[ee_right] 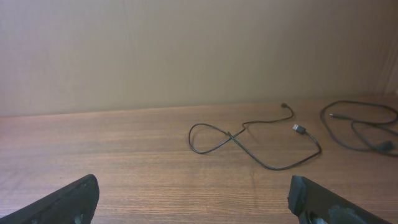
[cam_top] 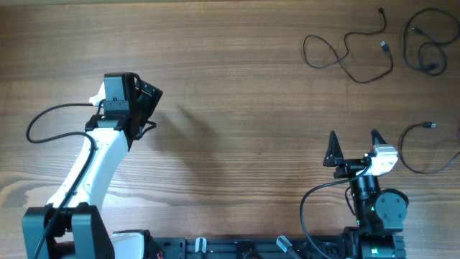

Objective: Untangle cables

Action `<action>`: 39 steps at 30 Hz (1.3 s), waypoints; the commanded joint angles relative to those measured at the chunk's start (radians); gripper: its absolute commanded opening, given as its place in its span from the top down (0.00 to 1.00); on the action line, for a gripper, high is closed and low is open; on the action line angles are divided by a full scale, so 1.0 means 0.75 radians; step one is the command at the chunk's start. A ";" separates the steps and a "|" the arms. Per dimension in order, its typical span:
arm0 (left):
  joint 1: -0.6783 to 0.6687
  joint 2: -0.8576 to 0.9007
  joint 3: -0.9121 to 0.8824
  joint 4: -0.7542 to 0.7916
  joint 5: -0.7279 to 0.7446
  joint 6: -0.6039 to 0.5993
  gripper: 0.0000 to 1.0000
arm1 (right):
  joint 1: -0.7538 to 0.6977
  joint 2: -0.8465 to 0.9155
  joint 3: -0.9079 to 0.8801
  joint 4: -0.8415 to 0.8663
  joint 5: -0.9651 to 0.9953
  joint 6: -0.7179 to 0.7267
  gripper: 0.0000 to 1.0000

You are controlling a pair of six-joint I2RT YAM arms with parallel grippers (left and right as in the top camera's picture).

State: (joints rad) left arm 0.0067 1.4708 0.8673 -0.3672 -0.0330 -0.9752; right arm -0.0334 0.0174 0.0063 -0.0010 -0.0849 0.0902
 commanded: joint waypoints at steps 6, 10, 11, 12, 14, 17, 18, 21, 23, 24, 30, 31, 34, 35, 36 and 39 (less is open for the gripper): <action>0.004 -0.010 0.006 0.092 0.008 0.004 0.00 | 0.008 -0.013 -0.001 0.002 0.019 0.022 0.00; 0.004 -0.078 0.006 0.101 0.176 0.482 0.00 | 0.008 -0.013 -0.001 0.002 0.019 0.022 0.00; 0.004 -0.133 0.006 0.082 0.209 0.590 0.00 | 0.008 -0.013 -0.001 0.002 0.019 0.023 0.00; 0.004 -0.188 0.006 0.061 0.219 0.634 0.00 | 0.008 -0.013 -0.001 0.002 0.019 0.022 0.00; 0.004 -0.330 0.004 0.002 0.219 0.709 0.00 | 0.008 -0.013 -0.001 0.002 0.019 0.022 0.00; 0.003 -0.559 -0.032 -0.032 0.295 0.855 0.00 | 0.008 -0.013 -0.001 0.002 0.019 0.022 0.00; 0.003 -0.607 -0.050 -0.033 0.308 0.877 0.00 | 0.008 -0.013 -0.001 0.002 0.019 0.022 0.00; 0.003 -0.941 -0.237 -0.041 0.308 0.871 0.00 | 0.008 -0.013 -0.001 0.002 0.019 0.022 0.00; 0.003 -1.154 -0.359 -0.052 0.308 0.870 0.00 | 0.008 -0.013 -0.001 0.002 0.019 0.022 0.00; 0.003 -1.258 -0.404 -0.072 0.307 0.870 0.01 | 0.008 -0.013 -0.001 0.002 0.019 0.022 0.00; 0.003 -1.461 -0.434 -0.107 0.301 0.872 0.00 | 0.008 -0.013 -0.001 0.003 0.019 0.022 0.00; 0.003 -1.461 -0.434 -0.125 0.298 0.872 0.00 | 0.008 -0.013 -0.001 0.003 0.019 0.022 0.00; 0.003 -1.463 -0.434 -0.244 0.298 0.872 0.00 | 0.008 -0.013 -0.001 0.003 0.019 0.022 0.00; 0.003 -1.463 -0.434 -0.291 0.298 0.872 0.00 | 0.008 -0.013 -0.001 0.003 0.019 0.022 0.00; 0.003 -1.475 -0.434 -0.364 0.298 0.872 0.00 | 0.008 -0.012 -0.001 0.003 0.019 0.022 0.00; 0.003 -1.583 -0.434 -0.602 0.298 0.872 0.00 | 0.008 -0.010 -0.001 0.003 0.019 0.022 0.00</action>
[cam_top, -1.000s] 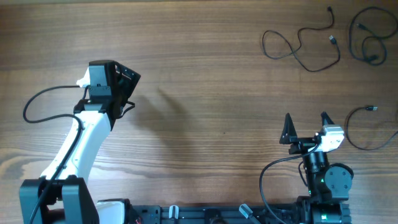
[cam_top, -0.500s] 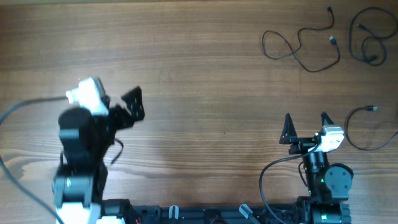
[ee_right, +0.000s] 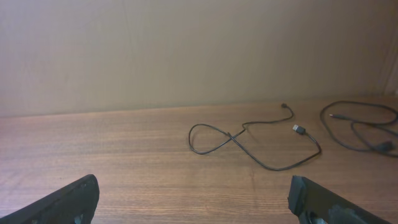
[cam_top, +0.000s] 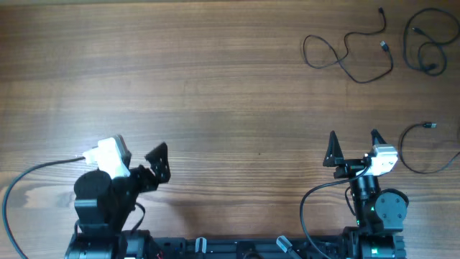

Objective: Untangle cables

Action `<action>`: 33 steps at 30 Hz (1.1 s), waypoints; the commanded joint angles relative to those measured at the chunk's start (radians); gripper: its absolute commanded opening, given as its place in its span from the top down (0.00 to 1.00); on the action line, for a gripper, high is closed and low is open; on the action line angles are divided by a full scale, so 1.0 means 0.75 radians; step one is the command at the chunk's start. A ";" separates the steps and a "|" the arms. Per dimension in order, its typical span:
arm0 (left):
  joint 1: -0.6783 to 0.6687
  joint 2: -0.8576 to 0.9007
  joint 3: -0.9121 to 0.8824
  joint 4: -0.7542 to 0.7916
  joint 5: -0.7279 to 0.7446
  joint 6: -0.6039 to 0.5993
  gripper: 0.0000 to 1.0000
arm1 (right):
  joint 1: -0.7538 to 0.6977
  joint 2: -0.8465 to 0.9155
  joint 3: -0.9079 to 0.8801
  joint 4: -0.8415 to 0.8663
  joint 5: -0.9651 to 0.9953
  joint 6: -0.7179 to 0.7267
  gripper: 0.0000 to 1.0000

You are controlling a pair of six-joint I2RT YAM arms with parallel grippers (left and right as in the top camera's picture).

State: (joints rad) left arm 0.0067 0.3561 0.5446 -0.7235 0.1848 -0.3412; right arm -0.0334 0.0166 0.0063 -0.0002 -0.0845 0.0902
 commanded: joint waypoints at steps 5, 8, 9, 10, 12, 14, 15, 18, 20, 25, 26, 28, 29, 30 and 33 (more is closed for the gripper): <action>0.003 -0.290 -0.005 -0.432 0.007 0.026 0.00 | 0.008 -0.008 -0.001 0.002 0.019 0.022 0.00; 0.003 -0.321 -0.005 -0.432 0.007 0.026 0.00 | 0.008 -0.009 -0.002 0.002 0.019 0.022 0.00; 0.003 -0.339 -0.005 -0.432 0.007 0.026 0.00 | 0.008 -0.008 -0.001 0.002 0.019 0.022 0.00; 0.003 -0.367 -0.005 -0.432 0.007 0.026 0.00 | 0.008 -0.009 -0.001 0.002 0.019 0.023 0.00; 0.003 -0.417 -0.005 -0.432 0.007 0.026 0.00 | 0.008 -0.009 -0.001 0.002 0.019 0.022 0.00; 0.003 -0.464 -0.005 -0.432 0.007 0.026 0.00 | 0.008 -0.008 -0.001 0.002 0.019 0.022 0.00; 0.003 -0.468 -0.005 -0.432 0.007 0.026 0.00 | 0.008 -0.008 -0.001 0.002 0.019 0.023 0.00; 0.003 -0.469 -0.005 -0.432 0.007 0.026 0.00 | 0.008 -0.009 -0.001 0.002 0.019 0.022 0.00; 0.003 -0.469 -0.005 -0.432 0.007 0.026 0.00 | 0.008 -0.009 -0.001 0.002 0.019 0.022 0.00; 0.003 -0.469 -0.005 -0.432 0.007 0.026 0.00 | 0.008 -0.008 -0.001 0.002 0.018 0.022 0.00; 0.003 -0.469 -0.005 -0.432 0.007 0.026 0.00 | 0.008 -0.009 -0.001 0.002 0.018 0.022 0.00; 0.003 -0.469 -0.005 -0.432 0.007 0.026 0.00 | 0.008 -0.009 -0.001 0.002 0.019 0.022 0.00; 0.003 -0.469 -0.005 -0.432 0.007 0.026 0.00 | 0.008 -0.009 -0.001 0.002 0.019 0.022 0.00; 0.003 -0.469 -0.005 -0.432 0.007 0.026 0.00 | 0.008 -0.008 -0.001 0.002 0.019 0.022 0.00; 0.003 -0.469 -0.005 -0.432 0.007 0.026 0.00 | 0.008 -0.008 -0.001 0.002 0.019 0.022 0.00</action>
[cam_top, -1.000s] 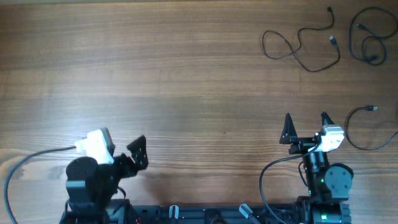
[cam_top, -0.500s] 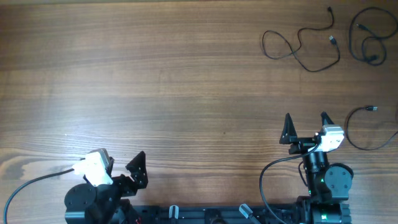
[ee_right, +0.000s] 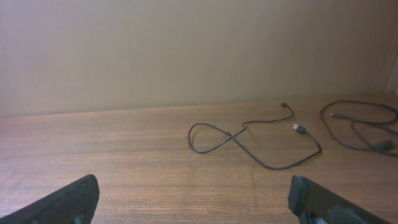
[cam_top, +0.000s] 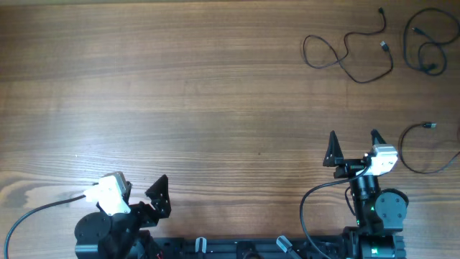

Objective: Untangle cables

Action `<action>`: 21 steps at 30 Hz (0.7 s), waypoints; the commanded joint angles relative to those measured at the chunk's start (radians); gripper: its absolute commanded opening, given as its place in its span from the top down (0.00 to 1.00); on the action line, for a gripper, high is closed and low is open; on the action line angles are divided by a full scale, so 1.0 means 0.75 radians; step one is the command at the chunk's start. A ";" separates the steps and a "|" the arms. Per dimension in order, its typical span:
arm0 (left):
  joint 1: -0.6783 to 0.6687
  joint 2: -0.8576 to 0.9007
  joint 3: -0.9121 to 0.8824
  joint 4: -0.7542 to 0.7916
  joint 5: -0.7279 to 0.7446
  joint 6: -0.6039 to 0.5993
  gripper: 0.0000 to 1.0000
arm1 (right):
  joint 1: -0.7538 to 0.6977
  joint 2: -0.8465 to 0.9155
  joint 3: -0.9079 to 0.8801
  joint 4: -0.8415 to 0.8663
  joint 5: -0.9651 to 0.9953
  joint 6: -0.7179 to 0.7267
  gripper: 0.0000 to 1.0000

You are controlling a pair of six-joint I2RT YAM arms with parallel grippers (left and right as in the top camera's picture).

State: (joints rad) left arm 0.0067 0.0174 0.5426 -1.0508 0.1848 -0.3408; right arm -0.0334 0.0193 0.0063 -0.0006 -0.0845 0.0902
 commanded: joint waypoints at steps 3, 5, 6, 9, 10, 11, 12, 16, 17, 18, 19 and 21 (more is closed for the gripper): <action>0.004 -0.018 -0.002 0.004 0.007 0.025 0.00 | 0.008 -0.012 -0.001 0.002 0.019 0.022 0.00; 0.004 -0.018 -0.002 0.004 0.007 0.025 0.00 | 0.008 -0.012 -0.001 0.002 0.019 0.022 0.00; 0.004 -0.018 -0.002 0.004 0.007 0.025 0.00 | 0.008 -0.012 -0.001 0.002 0.018 0.022 0.00; 0.004 -0.018 -0.002 0.018 -0.054 0.031 0.00 | 0.008 -0.012 -0.001 0.002 0.019 0.022 0.00; 0.004 -0.018 -0.002 0.012 -0.163 0.031 0.00 | 0.008 -0.012 -0.001 0.002 0.019 0.022 0.00; 0.004 -0.018 -0.002 -0.003 -0.211 0.030 0.00 | 0.008 -0.012 -0.001 0.002 0.019 0.022 0.00; 0.004 -0.018 -0.002 -0.003 -0.214 0.031 0.00 | 0.008 -0.012 -0.001 0.002 0.019 0.022 0.00; 0.004 -0.018 -0.002 -0.003 -0.249 0.031 0.00 | 0.008 -0.012 -0.001 0.002 0.019 0.022 0.00; 0.004 -0.018 -0.002 -0.003 -0.249 0.031 0.00 | 0.008 -0.012 -0.001 0.002 0.019 0.022 0.00; 0.004 -0.018 -0.002 -0.003 -0.249 0.031 0.00 | 0.008 -0.012 -0.001 0.002 0.019 0.022 0.00; 0.004 -0.018 -0.002 0.005 -0.249 0.031 0.00 | 0.008 -0.012 -0.001 0.002 0.019 0.022 0.00; 0.004 -0.018 -0.002 0.093 -0.254 0.031 0.00 | 0.008 -0.012 -0.001 0.002 0.019 0.022 0.00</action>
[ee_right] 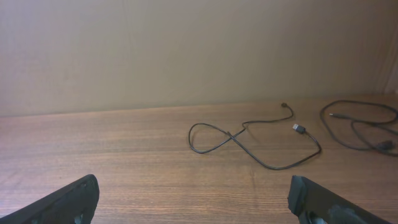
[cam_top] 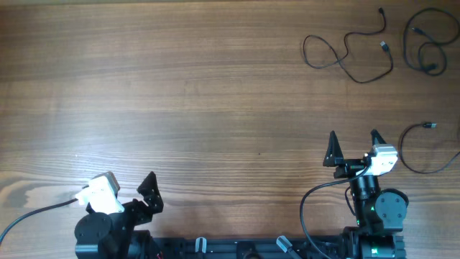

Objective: Untangle cables

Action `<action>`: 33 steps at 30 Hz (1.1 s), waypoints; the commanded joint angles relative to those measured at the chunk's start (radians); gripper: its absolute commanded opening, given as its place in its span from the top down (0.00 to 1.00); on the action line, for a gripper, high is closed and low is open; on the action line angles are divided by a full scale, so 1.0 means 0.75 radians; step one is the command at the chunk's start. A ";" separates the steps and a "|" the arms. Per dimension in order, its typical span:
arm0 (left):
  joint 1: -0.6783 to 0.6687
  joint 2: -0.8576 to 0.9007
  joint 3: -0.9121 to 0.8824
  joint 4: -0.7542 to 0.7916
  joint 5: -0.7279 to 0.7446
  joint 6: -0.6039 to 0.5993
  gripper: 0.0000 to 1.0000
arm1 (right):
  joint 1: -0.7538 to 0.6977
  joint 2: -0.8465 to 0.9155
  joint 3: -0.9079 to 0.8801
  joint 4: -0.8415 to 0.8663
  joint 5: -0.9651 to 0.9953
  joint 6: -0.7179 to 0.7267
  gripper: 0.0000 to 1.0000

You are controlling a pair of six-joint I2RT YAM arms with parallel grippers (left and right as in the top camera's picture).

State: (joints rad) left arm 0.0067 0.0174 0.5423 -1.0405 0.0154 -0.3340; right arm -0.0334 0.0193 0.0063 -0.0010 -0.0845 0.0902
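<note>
Three black cables lie apart at the far right. One looped cable (cam_top: 339, 63) (ee_right: 231, 138) is at the back, a coiled cable (cam_top: 430, 66) (ee_right: 387, 147) sits in the back right corner, and a third cable (cam_top: 430, 126) curves by the right edge. My right gripper (cam_top: 353, 140) (ee_right: 196, 205) stands open and empty near the front edge, well short of the cables. My left gripper (cam_top: 149, 193) is drawn back at the front left edge, far from them; only one dark finger shows there.
The wooden table (cam_top: 215, 93) is bare across its left and middle. A plain wall (ee_right: 199, 50) stands behind the far edge. The arm bases and their leads sit along the front edge.
My left gripper has moved slightly further left and toward the front edge. The right gripper and the cables have not moved.
My left arm was stretched out over the left middle of the table. Then it was folded back near the front left, and it has sunk closer to the front edge at each moment since. The right gripper stayed open and still; the cables lay unchanged.
</note>
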 commanded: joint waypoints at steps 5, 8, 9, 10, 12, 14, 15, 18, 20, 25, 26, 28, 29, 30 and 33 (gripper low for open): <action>0.004 -0.017 -0.003 0.263 -0.047 0.022 0.00 | 0.008 -0.012 -0.001 0.003 0.019 0.022 0.00; 0.004 -0.017 -0.035 0.307 -0.050 0.017 0.00 | 0.008 -0.012 -0.001 0.003 0.019 0.022 0.00; 0.004 -0.017 -0.055 0.333 -0.047 0.017 0.00 | 0.008 -0.012 -0.001 0.003 0.019 0.022 0.00; 0.004 -0.017 -0.066 0.355 -0.047 0.017 0.00 | 0.008 -0.012 -0.001 0.003 0.019 0.022 0.00; 0.004 -0.017 -0.086 0.454 -0.038 0.007 0.00 | 0.008 -0.012 -0.001 0.003 0.019 0.022 0.00; 0.004 -0.017 -0.094 0.512 -0.091 0.010 0.00 | 0.008 -0.012 -0.001 0.003 0.019 0.022 0.00; 0.004 -0.017 -0.102 0.517 -0.094 0.030 0.00 | 0.008 -0.012 -0.001 0.003 0.019 0.022 0.00; 0.004 -0.017 -0.201 0.601 -0.086 0.056 0.00 | 0.008 -0.012 -0.001 0.003 0.019 0.022 0.00; 0.003 -0.017 -0.299 0.730 -0.067 0.056 0.00 | 0.008 -0.012 -0.001 0.003 0.019 0.022 0.00; 0.003 -0.017 -0.520 1.069 -0.010 0.057 0.00 | 0.008 -0.012 -0.001 0.003 0.019 0.022 0.00; 0.003 -0.017 -0.548 1.096 -0.007 0.057 0.00 | 0.008 -0.012 -0.001 0.003 0.019 0.022 0.00; 0.003 -0.017 -0.605 1.159 -0.007 0.063 0.00 | 0.008 -0.012 -0.001 0.003 0.019 0.022 0.00; 0.003 -0.017 -0.631 1.204 0.041 0.151 0.00 | 0.008 -0.012 -0.001 0.003 0.019 0.022 0.00; 0.003 -0.017 -0.644 1.240 0.105 0.239 0.00 | 0.008 -0.012 -0.001 0.003 0.018 0.022 0.00; 0.003 -0.017 -0.673 1.289 0.260 0.385 0.00 | 0.008 -0.012 -0.001 0.003 0.019 0.022 0.00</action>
State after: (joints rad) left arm 0.0067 0.0139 0.0631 -0.0952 0.0772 -0.1925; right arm -0.0334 0.0193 0.0063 -0.0006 -0.0845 0.0902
